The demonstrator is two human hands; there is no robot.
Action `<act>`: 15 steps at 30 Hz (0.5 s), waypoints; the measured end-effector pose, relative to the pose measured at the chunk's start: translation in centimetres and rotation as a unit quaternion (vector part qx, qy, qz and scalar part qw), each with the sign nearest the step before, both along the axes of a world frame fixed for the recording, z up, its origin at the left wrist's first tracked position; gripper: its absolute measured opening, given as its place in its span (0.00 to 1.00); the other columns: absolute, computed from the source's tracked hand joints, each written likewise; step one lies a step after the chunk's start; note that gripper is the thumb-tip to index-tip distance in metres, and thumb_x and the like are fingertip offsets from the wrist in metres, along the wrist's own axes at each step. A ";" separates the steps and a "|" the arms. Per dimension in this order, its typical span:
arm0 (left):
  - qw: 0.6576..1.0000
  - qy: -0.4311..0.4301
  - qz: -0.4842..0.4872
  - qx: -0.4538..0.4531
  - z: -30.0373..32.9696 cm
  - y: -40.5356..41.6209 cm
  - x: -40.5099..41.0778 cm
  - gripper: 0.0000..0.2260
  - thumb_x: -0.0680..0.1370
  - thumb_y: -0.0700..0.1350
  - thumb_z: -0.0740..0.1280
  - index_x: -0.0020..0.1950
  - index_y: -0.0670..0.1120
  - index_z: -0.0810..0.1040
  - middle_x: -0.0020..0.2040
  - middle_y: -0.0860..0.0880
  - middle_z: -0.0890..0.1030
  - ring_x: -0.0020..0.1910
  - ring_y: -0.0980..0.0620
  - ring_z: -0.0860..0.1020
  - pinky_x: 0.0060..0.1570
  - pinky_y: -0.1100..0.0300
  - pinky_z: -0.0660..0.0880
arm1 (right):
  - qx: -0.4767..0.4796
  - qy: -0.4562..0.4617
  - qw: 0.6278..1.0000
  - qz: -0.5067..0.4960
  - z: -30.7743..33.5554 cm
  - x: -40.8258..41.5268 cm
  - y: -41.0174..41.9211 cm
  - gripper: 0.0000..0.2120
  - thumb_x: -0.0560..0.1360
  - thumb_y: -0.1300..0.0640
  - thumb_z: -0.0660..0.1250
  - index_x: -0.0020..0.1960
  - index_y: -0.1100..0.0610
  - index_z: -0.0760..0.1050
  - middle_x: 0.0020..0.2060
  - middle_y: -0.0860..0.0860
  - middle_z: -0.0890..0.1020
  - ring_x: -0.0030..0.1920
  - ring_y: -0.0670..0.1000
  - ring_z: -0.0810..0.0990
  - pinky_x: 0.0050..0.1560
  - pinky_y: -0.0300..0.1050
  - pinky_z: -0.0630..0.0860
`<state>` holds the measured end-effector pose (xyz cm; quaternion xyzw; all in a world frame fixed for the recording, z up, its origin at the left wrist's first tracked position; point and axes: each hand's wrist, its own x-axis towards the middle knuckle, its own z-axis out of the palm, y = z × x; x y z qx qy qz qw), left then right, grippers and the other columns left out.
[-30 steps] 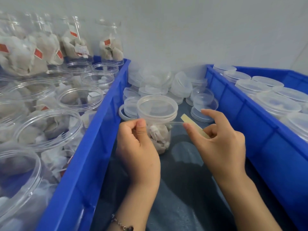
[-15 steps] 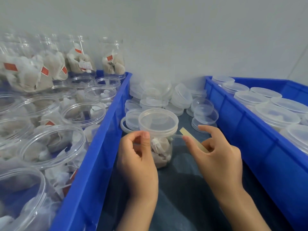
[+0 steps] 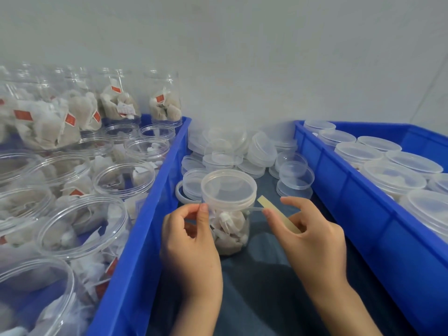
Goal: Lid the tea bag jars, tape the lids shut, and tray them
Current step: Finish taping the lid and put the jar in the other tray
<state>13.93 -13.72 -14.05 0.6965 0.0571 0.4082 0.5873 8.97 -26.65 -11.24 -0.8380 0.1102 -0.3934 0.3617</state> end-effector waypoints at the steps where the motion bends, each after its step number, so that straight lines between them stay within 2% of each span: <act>1: 1.000 0.010 -0.006 -0.016 0.1 -0.1 0.0 0.05 0.73 0.43 0.71 0.41 0.49 0.75 0.38 0.52 0.77 0.35 0.53 0.74 0.40 0.58 0.71 | 0.003 0.003 1.000 0.001 0.0 0.0 0.0 0.21 0.64 0.41 0.67 0.50 0.54 0.80 0.24 0.47 0.76 0.29 0.54 0.76 0.36 0.52 0.76; 3: 0.999 0.015 -0.011 -0.034 0.1 -0.3 -0.3 0.05 0.74 0.45 0.70 0.42 0.49 0.74 0.38 0.52 0.78 0.36 0.55 0.75 0.41 0.57 0.71 | 0.005 0.012 1.000 0.004 -0.1 0.0 0.0 0.20 0.65 0.42 0.67 0.50 0.53 0.80 0.24 0.47 0.76 0.30 0.53 0.77 0.36 0.51 0.76; 5: 0.999 -0.003 -0.009 -0.032 0.1 -0.6 -0.6 0.05 0.75 0.48 0.68 0.43 0.49 0.74 0.38 0.54 0.77 0.37 0.57 0.76 0.40 0.61 0.70 | 0.004 0.016 1.000 0.007 -0.1 -0.1 0.0 0.20 0.65 0.42 0.67 0.50 0.53 0.79 0.24 0.46 0.75 0.29 0.53 0.76 0.36 0.51 0.75; 7: 0.999 -0.032 -0.014 -0.016 0.2 -1.0 -1.1 0.07 0.75 0.52 0.64 0.45 0.48 0.74 0.40 0.56 0.75 0.38 0.53 0.76 0.41 0.64 0.70 | 0.003 0.017 1.000 0.012 -0.1 -0.1 0.0 0.21 0.64 0.41 0.66 0.50 0.53 0.79 0.23 0.46 0.73 0.29 0.52 0.75 0.35 0.50 0.75; 9: 0.998 -0.046 -0.021 0.028 0.0 -1.5 -1.4 0.13 0.75 0.51 0.61 0.49 0.42 0.78 0.44 0.51 0.76 0.43 0.46 0.76 0.47 0.58 0.71 | 0.005 0.024 1.000 0.016 -0.1 -0.1 -0.1 0.21 0.64 0.40 0.65 0.51 0.52 0.79 0.23 0.45 0.73 0.29 0.51 0.75 0.35 0.49 0.75; 11: 0.996 -0.026 -0.005 0.090 -0.4 -1.8 -1.2 0.17 0.74 0.50 0.61 0.52 0.38 0.79 0.48 0.43 0.78 0.48 0.41 0.76 0.52 0.53 0.68 | 0.005 0.026 0.999 0.024 0.0 -0.2 -0.1 0.21 0.64 0.39 0.65 0.51 0.52 0.79 0.24 0.44 0.74 0.29 0.50 0.75 0.35 0.50 0.75; 15: 0.992 0.008 0.006 0.128 -0.9 -1.8 -1.2 0.19 0.74 0.50 0.61 0.56 0.39 0.80 0.50 0.42 0.79 0.50 0.40 0.75 0.51 0.49 0.71 | 0.001 0.032 0.999 0.025 0.0 -0.3 -0.1 0.21 0.64 0.40 0.66 0.51 0.52 0.79 0.24 0.44 0.74 0.29 0.51 0.75 0.35 0.51 0.75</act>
